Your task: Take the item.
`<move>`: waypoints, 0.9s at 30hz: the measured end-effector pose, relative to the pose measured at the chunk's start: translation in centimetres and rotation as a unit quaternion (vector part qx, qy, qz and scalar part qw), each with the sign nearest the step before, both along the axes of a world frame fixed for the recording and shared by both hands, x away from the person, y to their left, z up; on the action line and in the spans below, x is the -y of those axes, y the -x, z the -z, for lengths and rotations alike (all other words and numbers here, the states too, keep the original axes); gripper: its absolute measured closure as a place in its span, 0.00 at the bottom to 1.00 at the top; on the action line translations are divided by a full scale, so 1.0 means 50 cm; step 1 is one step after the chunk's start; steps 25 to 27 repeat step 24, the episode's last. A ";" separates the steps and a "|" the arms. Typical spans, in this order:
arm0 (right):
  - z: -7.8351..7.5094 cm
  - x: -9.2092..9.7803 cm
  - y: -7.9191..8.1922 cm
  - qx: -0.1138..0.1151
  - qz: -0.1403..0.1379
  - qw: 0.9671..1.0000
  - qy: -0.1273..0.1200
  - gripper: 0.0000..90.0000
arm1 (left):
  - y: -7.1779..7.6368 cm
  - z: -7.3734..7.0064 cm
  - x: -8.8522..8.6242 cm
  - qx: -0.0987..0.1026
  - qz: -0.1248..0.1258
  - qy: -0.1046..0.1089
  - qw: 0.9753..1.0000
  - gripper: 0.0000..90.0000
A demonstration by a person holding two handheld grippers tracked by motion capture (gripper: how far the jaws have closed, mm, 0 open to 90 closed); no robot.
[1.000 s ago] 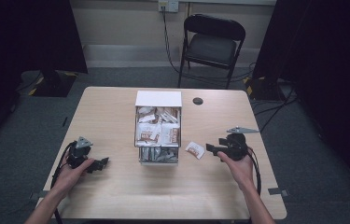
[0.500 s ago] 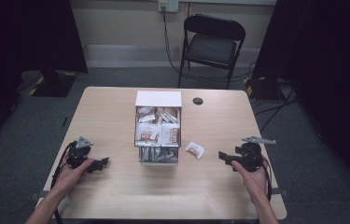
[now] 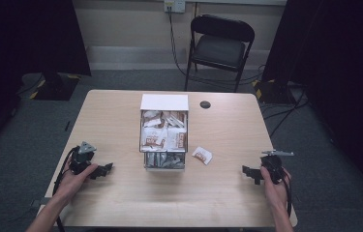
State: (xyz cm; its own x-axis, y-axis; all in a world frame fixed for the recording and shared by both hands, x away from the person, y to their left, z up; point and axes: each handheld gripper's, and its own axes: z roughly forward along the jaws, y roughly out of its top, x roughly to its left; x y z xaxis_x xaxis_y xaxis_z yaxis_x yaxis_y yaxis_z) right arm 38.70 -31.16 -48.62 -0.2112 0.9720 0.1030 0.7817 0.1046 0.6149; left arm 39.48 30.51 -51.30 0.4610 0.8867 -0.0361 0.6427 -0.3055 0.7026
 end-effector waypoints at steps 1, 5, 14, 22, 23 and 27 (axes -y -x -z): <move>0.002 0.001 0.002 0.003 0.010 1.000 0.012 0.17 | 0.000 0.000 0.000 0.000 0.000 0.000 1.000 0.00; 0.010 0.000 0.005 0.019 0.031 0.998 0.045 0.17 | 0.000 0.000 0.000 0.000 0.000 0.000 1.000 0.00; 0.032 -0.016 0.014 0.065 0.052 0.995 0.051 0.06 | 0.001 0.000 0.001 0.000 -0.001 0.000 1.000 0.00; 0.032 -0.016 0.019 0.066 0.041 0.996 0.050 0.06 | 0.000 0.000 0.002 0.000 -0.006 0.002 1.000 0.00; 0.032 -0.017 0.019 0.066 0.041 0.996 0.049 0.06 | 0.000 0.000 0.003 0.000 -0.006 0.002 1.000 0.00; 0.032 -0.017 0.019 0.065 0.041 0.996 0.049 0.06 | 0.000 0.000 0.003 0.000 -0.006 0.002 1.000 0.00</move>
